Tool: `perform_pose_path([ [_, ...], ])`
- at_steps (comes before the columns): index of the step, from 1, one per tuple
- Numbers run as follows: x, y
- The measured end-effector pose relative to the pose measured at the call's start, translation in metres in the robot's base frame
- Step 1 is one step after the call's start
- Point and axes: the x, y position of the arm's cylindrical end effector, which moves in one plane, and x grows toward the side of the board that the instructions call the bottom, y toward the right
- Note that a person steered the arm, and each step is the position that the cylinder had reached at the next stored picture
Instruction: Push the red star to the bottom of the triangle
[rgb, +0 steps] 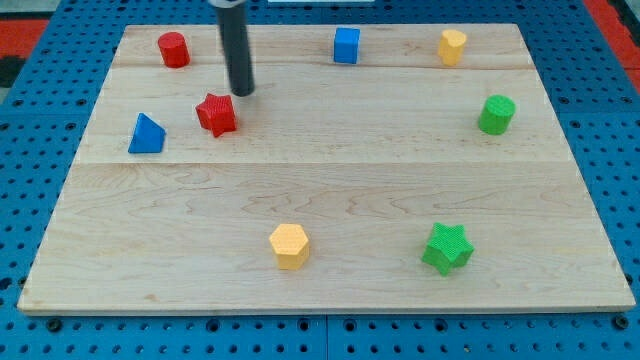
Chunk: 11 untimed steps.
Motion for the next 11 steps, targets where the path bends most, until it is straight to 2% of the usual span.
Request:
perform_pose_path([
  [3, 0.117, -0.006],
  [4, 0.135, 0.038],
  [5, 0.166, -0.003],
  [7, 0.135, -0.059],
  [8, 0.171, -0.077],
  [9, 0.208, -0.080],
  [10, 0.180, -0.052],
  [11, 0.178, -0.047],
])
